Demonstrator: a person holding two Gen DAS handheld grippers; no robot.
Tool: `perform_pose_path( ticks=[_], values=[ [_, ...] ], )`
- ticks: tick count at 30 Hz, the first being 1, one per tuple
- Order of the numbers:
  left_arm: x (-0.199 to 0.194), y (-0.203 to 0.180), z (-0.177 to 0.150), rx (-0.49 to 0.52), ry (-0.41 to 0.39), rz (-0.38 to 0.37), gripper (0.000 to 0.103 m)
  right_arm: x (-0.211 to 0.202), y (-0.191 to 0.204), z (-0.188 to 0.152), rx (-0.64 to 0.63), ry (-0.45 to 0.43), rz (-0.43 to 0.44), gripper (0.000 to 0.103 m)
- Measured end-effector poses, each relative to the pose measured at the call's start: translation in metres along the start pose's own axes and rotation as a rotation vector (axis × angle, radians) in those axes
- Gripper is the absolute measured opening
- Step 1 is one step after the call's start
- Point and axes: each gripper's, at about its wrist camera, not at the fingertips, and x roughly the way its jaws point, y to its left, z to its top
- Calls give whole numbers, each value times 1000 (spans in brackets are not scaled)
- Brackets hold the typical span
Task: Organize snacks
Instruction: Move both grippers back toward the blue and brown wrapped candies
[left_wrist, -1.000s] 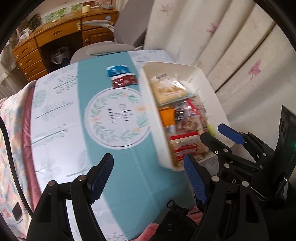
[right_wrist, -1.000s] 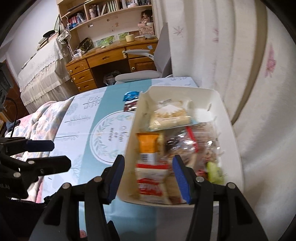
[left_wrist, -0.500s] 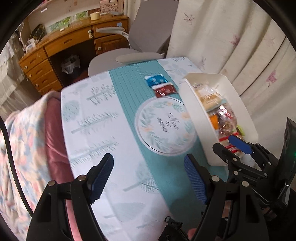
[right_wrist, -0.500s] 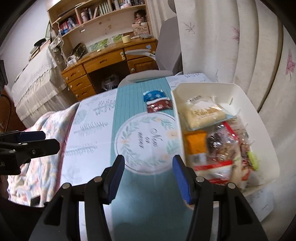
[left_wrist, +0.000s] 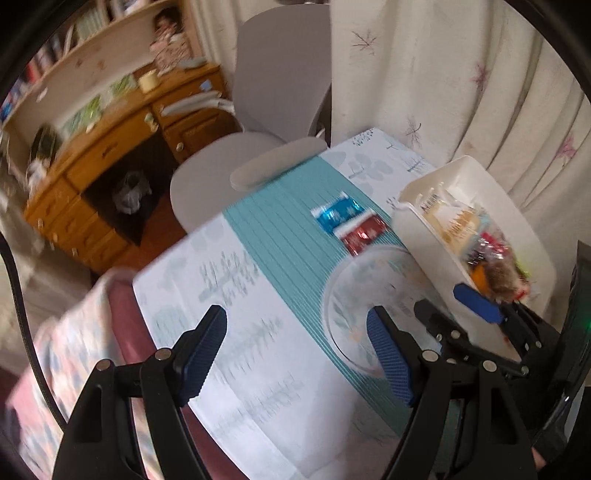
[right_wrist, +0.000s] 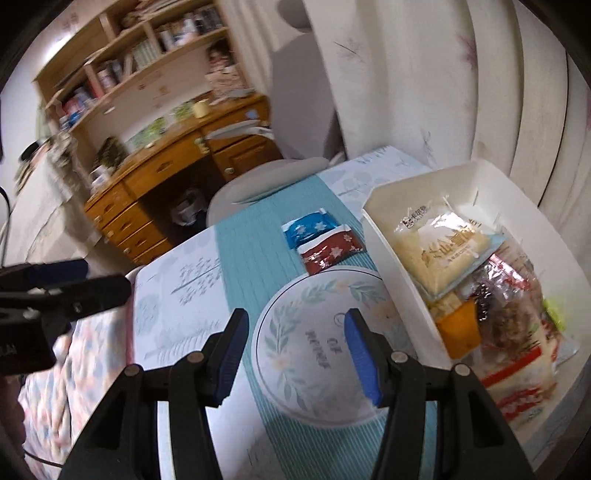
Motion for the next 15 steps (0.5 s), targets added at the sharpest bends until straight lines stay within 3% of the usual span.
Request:
perform_pose_path(
  ticks=[8, 15],
  values=[
    [64, 2, 63, 197, -57, 46, 77, 69, 0, 20, 176, 35, -3, 54],
    [132, -10, 108, 337, -59, -56, 77, 121, -12, 27, 273, 12, -89, 54]
  ],
)
